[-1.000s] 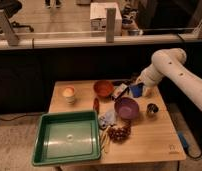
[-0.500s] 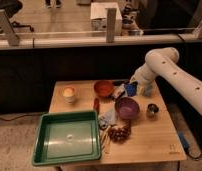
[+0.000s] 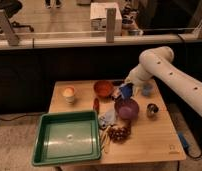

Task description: Place sponge in tray

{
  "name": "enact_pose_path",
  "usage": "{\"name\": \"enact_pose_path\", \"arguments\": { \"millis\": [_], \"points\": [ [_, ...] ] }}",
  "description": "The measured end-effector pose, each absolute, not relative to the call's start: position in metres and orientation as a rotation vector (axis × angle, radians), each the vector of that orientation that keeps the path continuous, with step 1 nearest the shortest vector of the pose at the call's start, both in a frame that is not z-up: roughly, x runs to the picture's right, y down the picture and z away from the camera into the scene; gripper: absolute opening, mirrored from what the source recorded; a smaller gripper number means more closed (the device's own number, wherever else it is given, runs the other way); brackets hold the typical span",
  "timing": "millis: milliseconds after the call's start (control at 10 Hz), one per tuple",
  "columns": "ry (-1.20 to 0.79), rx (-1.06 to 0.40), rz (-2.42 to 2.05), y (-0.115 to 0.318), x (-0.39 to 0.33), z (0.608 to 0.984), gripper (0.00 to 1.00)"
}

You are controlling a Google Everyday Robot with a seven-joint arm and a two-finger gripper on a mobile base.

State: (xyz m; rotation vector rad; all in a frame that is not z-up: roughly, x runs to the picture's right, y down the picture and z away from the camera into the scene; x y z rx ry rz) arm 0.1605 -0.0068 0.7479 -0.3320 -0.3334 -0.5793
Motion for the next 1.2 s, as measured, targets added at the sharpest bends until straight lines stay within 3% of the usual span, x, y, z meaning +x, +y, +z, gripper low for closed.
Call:
{"name": "enact_pose_path", "arguments": {
  "millis": [1200],
  "points": [
    [-0.461,-0.365,-0.929,0.063,0.047,0.706,0.0]
  ]
}}
